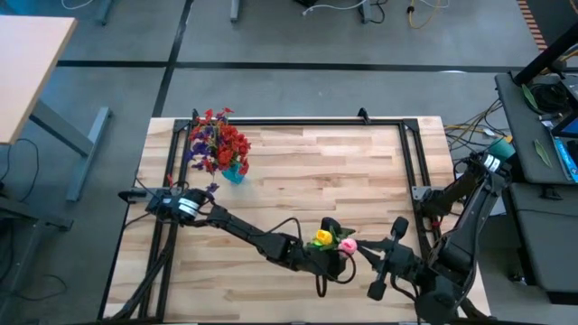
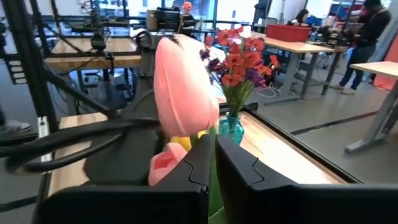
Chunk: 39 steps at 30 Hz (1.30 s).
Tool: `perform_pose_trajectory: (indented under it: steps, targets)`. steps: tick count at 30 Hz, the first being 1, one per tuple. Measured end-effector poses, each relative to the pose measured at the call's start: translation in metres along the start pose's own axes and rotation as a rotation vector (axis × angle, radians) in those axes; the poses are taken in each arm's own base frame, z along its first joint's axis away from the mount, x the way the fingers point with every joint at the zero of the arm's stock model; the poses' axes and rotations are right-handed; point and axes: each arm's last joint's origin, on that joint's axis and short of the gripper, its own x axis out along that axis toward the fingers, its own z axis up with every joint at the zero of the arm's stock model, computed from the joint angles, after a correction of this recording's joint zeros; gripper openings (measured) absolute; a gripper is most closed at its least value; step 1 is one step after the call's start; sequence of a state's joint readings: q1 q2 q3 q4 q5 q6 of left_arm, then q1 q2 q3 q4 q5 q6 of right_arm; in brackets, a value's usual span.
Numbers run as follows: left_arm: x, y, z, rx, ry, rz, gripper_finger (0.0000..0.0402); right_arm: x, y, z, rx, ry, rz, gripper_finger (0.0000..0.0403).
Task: Sort flowers into vase by color
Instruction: Put the pink tulip into the transparent vase
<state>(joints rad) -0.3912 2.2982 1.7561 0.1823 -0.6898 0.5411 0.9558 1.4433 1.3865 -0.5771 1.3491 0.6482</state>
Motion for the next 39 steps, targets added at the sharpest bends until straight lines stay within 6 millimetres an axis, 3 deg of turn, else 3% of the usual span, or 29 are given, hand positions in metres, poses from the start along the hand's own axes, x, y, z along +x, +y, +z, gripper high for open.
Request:
perform_pose_trajectory:
  steps: [20,39]
  targets:
    - [-0.017,0.004,0.016,-0.039,-0.05,-0.029,0.0337,0.0,-0.009,-0.007,0.108,-0.008,-0.051,0.0195]
    - [-0.018,0.001,0.012,-0.034,-0.028,-0.045,0.0337,-0.001,-0.011,-0.005,0.131,0.014,-0.029,0.0251]
